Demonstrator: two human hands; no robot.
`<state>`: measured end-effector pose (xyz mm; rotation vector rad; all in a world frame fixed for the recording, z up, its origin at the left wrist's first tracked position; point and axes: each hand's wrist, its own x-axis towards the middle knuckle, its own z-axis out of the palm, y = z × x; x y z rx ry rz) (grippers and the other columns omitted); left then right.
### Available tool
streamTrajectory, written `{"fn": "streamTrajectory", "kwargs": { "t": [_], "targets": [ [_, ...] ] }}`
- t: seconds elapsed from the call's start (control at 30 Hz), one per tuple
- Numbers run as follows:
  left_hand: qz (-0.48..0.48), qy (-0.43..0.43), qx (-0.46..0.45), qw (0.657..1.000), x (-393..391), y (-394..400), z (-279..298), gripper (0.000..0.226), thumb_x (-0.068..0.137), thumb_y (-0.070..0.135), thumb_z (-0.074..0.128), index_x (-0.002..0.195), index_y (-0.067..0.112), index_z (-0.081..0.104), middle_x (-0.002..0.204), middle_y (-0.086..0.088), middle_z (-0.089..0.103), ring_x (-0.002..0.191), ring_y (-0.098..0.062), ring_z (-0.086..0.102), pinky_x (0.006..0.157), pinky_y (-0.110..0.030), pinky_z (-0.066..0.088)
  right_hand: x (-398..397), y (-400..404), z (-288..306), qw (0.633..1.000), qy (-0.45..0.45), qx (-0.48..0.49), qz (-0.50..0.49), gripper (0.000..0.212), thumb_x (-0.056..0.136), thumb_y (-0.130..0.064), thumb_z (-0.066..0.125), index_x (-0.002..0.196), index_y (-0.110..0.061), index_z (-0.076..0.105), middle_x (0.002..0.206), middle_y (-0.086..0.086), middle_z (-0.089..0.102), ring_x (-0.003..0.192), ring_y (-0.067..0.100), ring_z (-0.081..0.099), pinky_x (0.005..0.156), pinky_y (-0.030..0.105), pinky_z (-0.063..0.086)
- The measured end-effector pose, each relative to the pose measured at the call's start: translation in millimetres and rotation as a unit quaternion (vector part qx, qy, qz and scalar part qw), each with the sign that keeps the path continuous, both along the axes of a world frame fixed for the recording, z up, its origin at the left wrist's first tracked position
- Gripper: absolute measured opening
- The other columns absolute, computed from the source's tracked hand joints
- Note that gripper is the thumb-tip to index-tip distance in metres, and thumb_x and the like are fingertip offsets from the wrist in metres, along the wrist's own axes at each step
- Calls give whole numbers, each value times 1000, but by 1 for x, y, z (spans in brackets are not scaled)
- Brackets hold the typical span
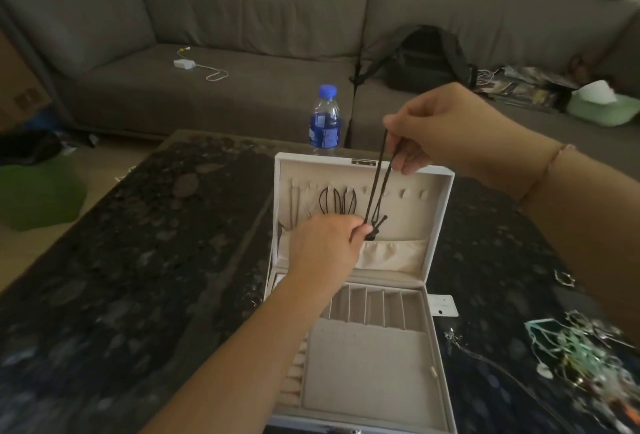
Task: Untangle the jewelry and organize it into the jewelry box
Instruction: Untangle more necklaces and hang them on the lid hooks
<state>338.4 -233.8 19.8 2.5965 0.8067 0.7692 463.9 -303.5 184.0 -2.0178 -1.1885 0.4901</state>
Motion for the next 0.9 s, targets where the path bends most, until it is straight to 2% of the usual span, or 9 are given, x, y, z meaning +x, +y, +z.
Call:
{"fn": "streamTrajectory", "kwargs": {
  "t": [0.1,0.23,0.33,0.43,0.6,0.73,0.83,0.9],
  "targets": [
    [7,10,2,1000,1,-2,0,29,98,46,54,88,25,72,63,11,60,60,-8,57,67,-32,55,1,0,-1,1000,0,4,-6,31,98,-27,58,87,-1,70,75,14,73,62,18,72,61,24,61],
    [-2,34,-12,999,-1,-7,0,28,95,49,58,95,23,70,80,9,69,75,-9,64,81,-35,55,2,2,-6,1000,-19,9,-4,31,97,-27,58,84,-2,70,73,12,73,66,18,73,65,26,61],
    [11,40,-20,999,-6,-13,-4,30,94,46,61,115,24,64,101,8,69,95,-11,63,98,-37,49,2,3,-12,998,-61,13,-5,29,97,-29,58,82,-8,70,69,6,73,64,13,72,66,23,61],
    [22,40,-26,999,-12,-17,-10,33,94,38,63,123,26,55,109,7,66,104,-12,60,105,-37,45,2,4,-18,992,-121,15,4,26,97,-32,57,82,-14,69,68,0,72,62,5,70,62,17,57],
    [6,27,-32,999,-20,-22,-13,28,95,34,63,121,25,56,109,8,61,104,-9,54,98,-28,47,-4,0,-29,972,-231,32,21,25,98,-33,54,84,-18,68,69,-3,69,60,7,67,59,13,52],
    [1,2,-48,999,-23,-24,-9,21,95,33,63,114,25,59,103,10,61,98,-5,51,90,-22,47,-12,-4,-40,950,-304,22,68,24,98,-31,53,90,-14,68,76,-2,65,68,7,59,67,23,50],
    [2,-8,-64,998,-24,-25,-7,18,95,33,62,111,25,61,98,12,57,94,-5,51,80,-17,42,-12,-1,-54,927,-365,-1,86,27,99,-31,52,97,-11,69,87,4,64,79,19,60,78,37,52],
    [9,-6,-80,997,-24,-26,-6,16,95,33,62,108,25,62,97,12,58,91,-6,53,76,-16,43,-8,1,-65,903,-420,6,89,28,99,-32,51,102,-12,70,93,6,62,82,25,60,76,41,53]
  ]
}}
